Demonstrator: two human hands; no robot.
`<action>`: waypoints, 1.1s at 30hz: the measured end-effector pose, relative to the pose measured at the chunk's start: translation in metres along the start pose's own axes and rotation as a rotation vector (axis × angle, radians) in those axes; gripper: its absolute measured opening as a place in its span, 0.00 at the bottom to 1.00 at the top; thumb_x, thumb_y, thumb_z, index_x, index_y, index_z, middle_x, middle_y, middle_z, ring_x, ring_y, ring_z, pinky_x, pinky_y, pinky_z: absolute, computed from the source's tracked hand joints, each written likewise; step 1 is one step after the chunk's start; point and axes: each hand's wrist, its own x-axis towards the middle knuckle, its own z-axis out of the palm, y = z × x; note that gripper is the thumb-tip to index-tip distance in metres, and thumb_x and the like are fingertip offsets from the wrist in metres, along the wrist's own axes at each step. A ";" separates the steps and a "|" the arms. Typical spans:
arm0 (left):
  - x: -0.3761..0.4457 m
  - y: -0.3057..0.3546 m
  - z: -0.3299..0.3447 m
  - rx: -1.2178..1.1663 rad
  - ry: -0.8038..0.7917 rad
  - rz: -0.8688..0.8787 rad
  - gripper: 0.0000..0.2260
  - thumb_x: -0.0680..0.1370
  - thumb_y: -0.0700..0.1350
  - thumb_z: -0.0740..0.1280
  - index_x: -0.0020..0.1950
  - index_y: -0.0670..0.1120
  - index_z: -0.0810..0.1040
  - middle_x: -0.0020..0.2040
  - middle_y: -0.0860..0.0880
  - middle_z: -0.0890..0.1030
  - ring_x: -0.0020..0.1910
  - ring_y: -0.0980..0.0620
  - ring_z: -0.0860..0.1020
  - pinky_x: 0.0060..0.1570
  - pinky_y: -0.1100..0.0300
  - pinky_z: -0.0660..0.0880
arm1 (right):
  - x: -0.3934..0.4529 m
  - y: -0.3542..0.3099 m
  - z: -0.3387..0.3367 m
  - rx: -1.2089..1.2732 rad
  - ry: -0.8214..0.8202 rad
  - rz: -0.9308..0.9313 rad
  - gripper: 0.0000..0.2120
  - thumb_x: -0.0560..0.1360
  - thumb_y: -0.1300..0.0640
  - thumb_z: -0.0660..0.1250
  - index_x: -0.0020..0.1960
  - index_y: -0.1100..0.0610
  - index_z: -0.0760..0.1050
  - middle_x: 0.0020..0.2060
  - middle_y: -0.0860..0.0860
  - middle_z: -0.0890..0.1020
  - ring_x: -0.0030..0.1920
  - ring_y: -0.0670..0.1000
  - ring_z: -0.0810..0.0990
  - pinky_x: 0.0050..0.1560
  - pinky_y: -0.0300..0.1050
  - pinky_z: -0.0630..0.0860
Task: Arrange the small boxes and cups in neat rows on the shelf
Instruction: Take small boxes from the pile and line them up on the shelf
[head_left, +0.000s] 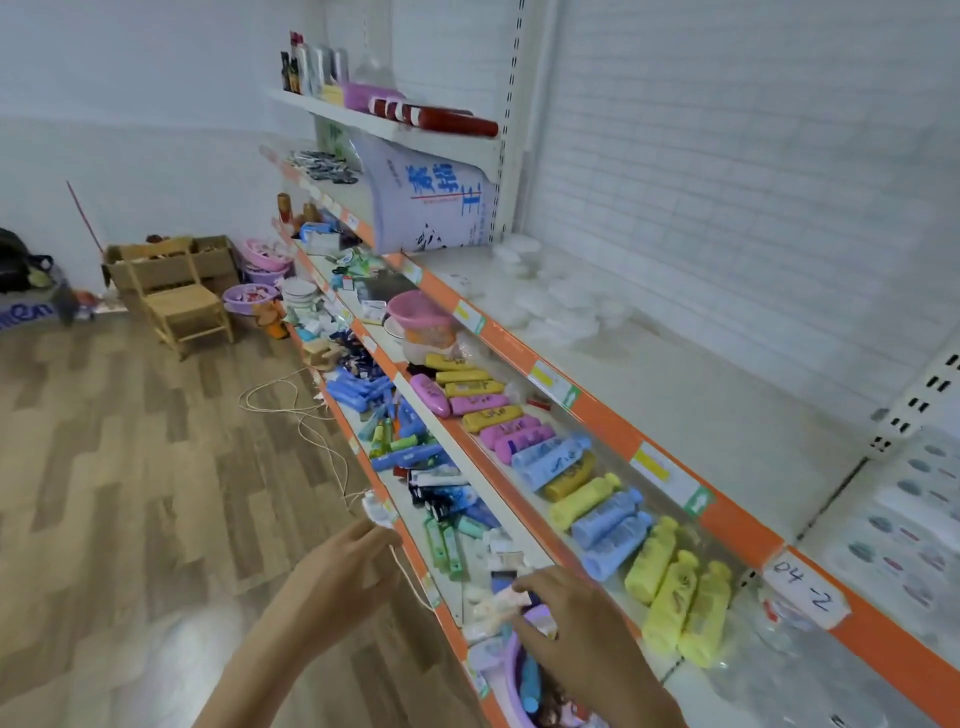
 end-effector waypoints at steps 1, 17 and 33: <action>0.013 -0.014 -0.006 0.010 -0.017 0.009 0.13 0.76 0.50 0.64 0.60 0.56 0.73 0.53 0.64 0.68 0.48 0.61 0.75 0.35 0.74 0.65 | 0.020 -0.007 -0.003 0.008 -0.007 0.005 0.18 0.75 0.43 0.58 0.62 0.46 0.70 0.59 0.40 0.72 0.56 0.41 0.72 0.54 0.34 0.67; 0.235 -0.148 -0.070 0.025 -0.087 0.186 0.14 0.77 0.53 0.61 0.62 0.56 0.71 0.57 0.61 0.72 0.46 0.65 0.71 0.44 0.71 0.69 | 0.250 -0.028 -0.047 0.105 0.163 0.067 0.12 0.72 0.40 0.60 0.55 0.38 0.71 0.48 0.32 0.72 0.49 0.32 0.70 0.48 0.34 0.68; 0.569 -0.134 -0.098 0.007 -0.039 0.460 0.14 0.76 0.51 0.64 0.61 0.50 0.73 0.51 0.56 0.72 0.49 0.60 0.72 0.51 0.65 0.70 | 0.509 0.091 -0.222 0.049 0.487 0.045 0.11 0.75 0.51 0.66 0.57 0.47 0.75 0.53 0.43 0.77 0.52 0.41 0.75 0.55 0.45 0.73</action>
